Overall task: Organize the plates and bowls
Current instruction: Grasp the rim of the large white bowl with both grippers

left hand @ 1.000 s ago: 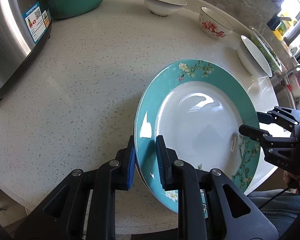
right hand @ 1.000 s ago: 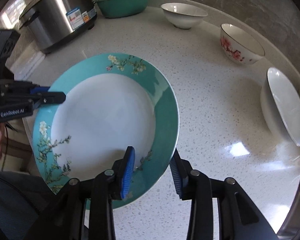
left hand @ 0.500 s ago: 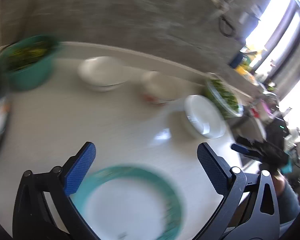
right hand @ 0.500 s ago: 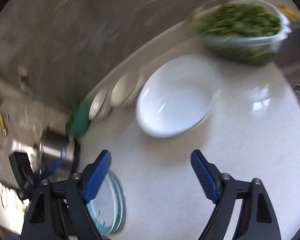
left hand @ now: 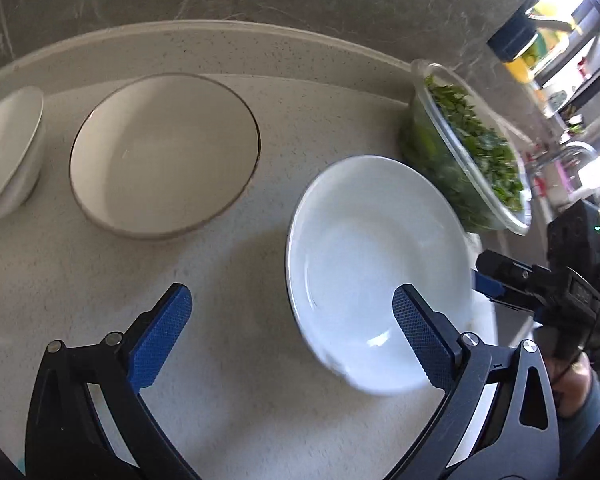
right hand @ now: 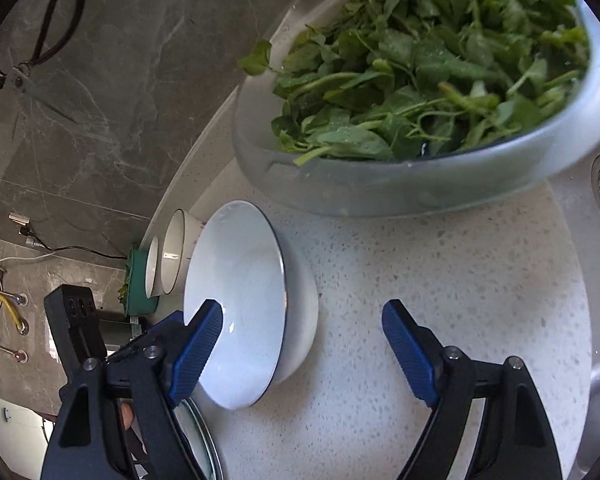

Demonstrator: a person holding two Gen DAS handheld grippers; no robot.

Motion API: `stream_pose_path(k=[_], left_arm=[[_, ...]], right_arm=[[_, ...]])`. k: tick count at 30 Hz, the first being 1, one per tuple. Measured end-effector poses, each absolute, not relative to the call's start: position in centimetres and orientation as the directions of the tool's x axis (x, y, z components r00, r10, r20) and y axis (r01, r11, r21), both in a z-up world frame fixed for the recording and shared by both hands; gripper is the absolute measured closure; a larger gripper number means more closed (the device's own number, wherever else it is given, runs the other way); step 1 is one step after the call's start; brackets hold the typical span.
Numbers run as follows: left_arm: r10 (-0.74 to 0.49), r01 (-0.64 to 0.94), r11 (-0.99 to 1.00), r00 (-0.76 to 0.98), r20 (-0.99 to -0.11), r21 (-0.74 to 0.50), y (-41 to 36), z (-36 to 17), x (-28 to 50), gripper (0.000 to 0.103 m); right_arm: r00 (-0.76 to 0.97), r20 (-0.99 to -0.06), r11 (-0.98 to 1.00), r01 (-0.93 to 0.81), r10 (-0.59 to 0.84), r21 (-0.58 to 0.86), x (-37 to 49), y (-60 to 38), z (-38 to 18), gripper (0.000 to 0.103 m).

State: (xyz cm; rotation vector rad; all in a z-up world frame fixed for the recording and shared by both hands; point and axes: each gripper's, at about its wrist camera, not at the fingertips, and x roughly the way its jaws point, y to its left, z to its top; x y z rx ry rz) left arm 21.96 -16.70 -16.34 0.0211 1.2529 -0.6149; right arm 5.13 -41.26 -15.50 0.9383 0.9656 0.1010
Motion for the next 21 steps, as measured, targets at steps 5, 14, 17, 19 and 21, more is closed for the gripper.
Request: stream_pose_path(k=[5,14,17,19,21], left_arm=[[-0.351,0.424,0.866,0.140,-0.926,-0.265,-19.0,-19.0,23.5,0.053],[-0.368,0.440,0.850,0.102,-0.924,-0.290,-21.4,-20.8,24.2,0.092],[-0.359,0.451,0.849,0.109,-0.927,-0.276,-22.3,-21.0,24.0,0.093],[-0.363,0.452,0.847,0.108,-0.925,-0.280,-22.4,-21.2,23.6,0.094],[-0.362,0.453,0.847,0.108,-0.926,-0.279,-22.0,-21.1,23.4,0.094]], right_arm=[[0.568,-0.674,0.648,0.295,0.472,0.702,5.9,-40.1,-16.1,0.033],[0.500,-0.724,0.699,0.284,0.475,0.656,8.1,-38.4,-17.2,0.080],[0.489,-0.739,0.717,0.283,0.463,0.637,8.5,-38.0,-17.2,0.081],[0.484,-0.747,0.726,0.284,0.456,0.627,8.7,-37.8,-17.1,0.081],[0.473,-0.755,0.734,0.282,0.454,0.618,8.6,-37.7,-17.0,0.081]])
